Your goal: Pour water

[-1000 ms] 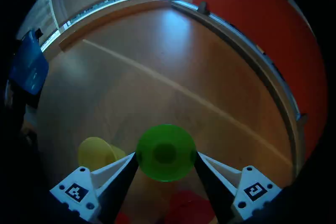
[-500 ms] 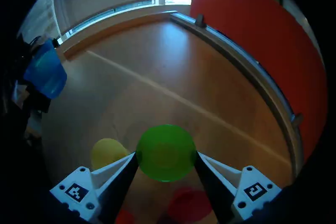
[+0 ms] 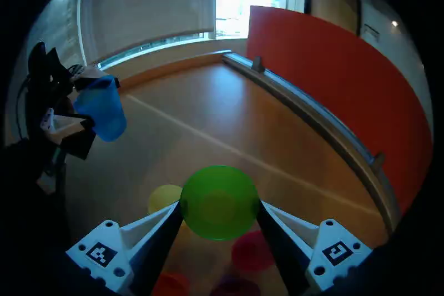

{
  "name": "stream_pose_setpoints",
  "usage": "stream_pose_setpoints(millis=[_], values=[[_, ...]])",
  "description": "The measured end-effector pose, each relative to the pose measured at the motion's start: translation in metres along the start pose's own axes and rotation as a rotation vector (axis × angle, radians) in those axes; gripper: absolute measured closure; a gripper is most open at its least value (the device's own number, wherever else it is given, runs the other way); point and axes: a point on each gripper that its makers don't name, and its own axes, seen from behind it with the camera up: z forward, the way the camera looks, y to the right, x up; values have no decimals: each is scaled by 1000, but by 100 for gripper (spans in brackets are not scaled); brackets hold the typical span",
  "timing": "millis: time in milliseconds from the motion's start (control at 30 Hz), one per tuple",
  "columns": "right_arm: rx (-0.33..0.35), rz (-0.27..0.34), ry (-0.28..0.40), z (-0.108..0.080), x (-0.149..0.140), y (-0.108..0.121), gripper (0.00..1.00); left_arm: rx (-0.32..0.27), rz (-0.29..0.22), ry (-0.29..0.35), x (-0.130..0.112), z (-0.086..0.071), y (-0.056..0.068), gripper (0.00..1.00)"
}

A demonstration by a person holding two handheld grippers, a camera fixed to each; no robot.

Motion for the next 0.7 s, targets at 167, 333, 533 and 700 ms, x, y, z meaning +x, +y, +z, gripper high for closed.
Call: stream_pose_setpoints(millis=[167, 333, 533, 700], values=[[-1, 12, 69, -17, 3, -1, 7, -8, 2, 2, 4, 0, 6, 13], [0, 15, 124, -30, 5, -4, 7, -11, 2, 4, 6, 1, 9, 13], [6, 22, 189, -40, 8, -7, 7, -12, -1, 5, 8, 3, 10, 13], [5, 24, 253, -46, 13, -9, 7, -13, -4, 6, 8, 5, 10, 13]])
